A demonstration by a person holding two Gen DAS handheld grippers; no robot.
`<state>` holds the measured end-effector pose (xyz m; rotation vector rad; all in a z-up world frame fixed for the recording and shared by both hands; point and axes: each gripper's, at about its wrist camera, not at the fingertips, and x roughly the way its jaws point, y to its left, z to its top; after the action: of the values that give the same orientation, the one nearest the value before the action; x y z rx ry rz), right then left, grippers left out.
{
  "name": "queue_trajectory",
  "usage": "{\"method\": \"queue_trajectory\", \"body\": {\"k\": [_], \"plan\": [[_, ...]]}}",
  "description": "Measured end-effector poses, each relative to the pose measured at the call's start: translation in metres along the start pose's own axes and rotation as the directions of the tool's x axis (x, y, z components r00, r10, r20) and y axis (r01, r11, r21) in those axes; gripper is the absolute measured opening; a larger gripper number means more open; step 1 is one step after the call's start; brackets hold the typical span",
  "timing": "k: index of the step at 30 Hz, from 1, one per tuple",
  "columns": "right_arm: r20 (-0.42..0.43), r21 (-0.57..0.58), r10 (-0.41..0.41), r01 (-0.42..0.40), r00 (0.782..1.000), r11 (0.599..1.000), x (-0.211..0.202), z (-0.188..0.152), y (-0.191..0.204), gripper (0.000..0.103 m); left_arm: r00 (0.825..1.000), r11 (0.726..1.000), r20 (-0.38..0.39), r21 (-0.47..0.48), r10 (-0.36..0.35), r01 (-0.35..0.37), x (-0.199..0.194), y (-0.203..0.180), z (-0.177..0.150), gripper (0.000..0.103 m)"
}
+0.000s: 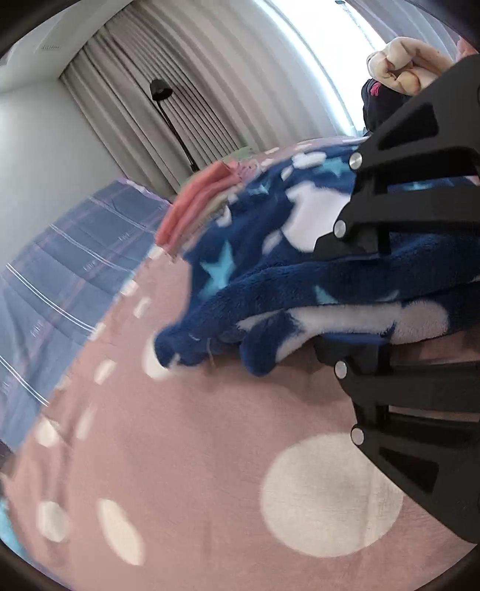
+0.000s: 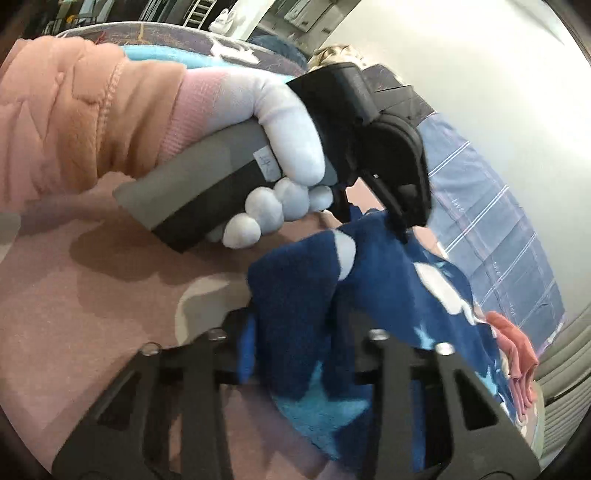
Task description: Fold small clothes
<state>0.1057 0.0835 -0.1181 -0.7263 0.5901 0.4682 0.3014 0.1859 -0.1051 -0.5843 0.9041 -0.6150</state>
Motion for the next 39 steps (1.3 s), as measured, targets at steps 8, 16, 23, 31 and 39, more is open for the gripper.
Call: {"method": "queue_trajectory", "body": {"k": [8,16,23,31,39], "plan": [[0.169,0.290,-0.034,-0.017,0.985,0.957,-0.076,-0.012,-0.077,0.023,0.998,0.985,0.069,0.175,-0.012,0.000,-0.017,-0.107,0.024,0.027],[0.259,0.625,-0.029,-0.145,0.966,0.767,-0.138,-0.080,-0.187,0.022,0.999,0.942,0.016,0.334,-0.029,0.022,0.037,-0.233,0.023,0.027],[0.317,0.819,-0.002,-0.273,0.948,0.505,-0.180,-0.181,-0.240,0.022,0.994,0.888,-0.107,0.459,0.032,0.021,0.136,-0.318,-0.012,0.030],[0.321,0.943,0.081,-0.326,0.944,0.061,-0.161,-0.331,-0.266,0.021,0.968,0.888,-0.237,0.457,0.079,0.040,0.249,-0.350,-0.063,0.032],[0.361,0.932,0.123,-0.362,0.924,-0.013,-0.151,-0.357,-0.262,0.031,0.969,0.866,-0.239,0.496,0.066,0.063,0.247,-0.355,-0.074,0.035]]}}
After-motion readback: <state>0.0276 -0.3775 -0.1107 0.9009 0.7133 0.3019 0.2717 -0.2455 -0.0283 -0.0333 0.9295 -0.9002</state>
